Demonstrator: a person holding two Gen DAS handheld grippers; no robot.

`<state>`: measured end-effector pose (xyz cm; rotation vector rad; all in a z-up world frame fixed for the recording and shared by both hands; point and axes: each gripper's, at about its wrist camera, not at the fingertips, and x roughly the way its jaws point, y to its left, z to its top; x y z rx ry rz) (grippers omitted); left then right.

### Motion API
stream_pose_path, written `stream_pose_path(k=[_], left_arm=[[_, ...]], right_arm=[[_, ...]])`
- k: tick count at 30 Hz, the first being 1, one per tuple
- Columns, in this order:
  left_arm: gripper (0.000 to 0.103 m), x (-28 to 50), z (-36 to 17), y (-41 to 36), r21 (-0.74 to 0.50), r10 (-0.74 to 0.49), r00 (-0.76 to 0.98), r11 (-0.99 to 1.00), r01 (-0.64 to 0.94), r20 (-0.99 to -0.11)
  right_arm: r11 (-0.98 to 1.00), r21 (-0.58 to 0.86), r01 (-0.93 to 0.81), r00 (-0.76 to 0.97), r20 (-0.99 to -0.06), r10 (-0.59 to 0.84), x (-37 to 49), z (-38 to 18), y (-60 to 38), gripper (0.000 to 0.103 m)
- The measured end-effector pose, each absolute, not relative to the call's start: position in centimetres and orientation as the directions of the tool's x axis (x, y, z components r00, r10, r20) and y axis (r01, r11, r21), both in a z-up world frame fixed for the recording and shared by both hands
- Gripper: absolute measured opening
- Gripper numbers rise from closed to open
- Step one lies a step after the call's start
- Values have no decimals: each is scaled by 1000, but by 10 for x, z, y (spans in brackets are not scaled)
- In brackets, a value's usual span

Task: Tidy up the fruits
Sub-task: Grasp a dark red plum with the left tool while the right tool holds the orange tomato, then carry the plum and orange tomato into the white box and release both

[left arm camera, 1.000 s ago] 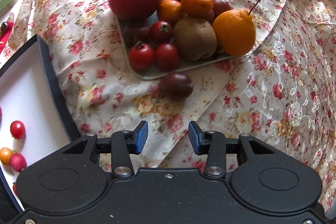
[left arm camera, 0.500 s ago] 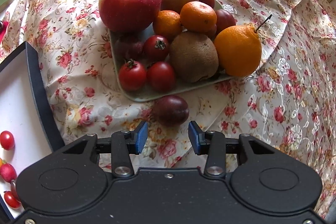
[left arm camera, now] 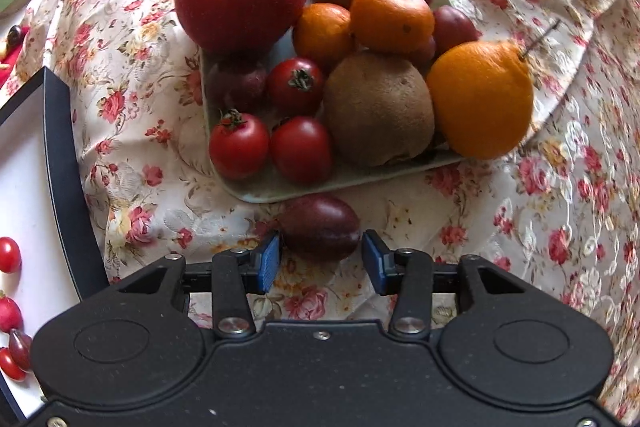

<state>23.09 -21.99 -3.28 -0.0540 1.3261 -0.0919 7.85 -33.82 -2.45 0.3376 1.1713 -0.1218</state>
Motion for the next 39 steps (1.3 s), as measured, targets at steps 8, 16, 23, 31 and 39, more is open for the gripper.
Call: stream_pose_path(k=[8, 16, 23, 31, 39], left_arm=[[47, 231, -29, -203, -129, -125, 209, 992, -2, -970], [47, 201, -1, -186, -136, -148, 210, 988, 67, -966], [47, 165, 29, -153, -116, -143, 240, 986, 124, -960], [47, 138, 38, -88, -87, -102, 234, 994, 71, -967], [47, 123, 33, -17, -78, -71, 253, 997, -19, -965]], right_arm=[[944, 191, 270, 389, -918, 75, 79, -24, -337, 26], [947, 177, 268, 383, -921, 64, 79, -23, -334, 27], [950, 159, 269, 374, -926, 50, 80, -22, -331, 29], [951, 153, 268, 395, -918, 36, 78, -6, -324, 32], [970, 135, 203, 415, -909, 39, 73, 14, -298, 33]])
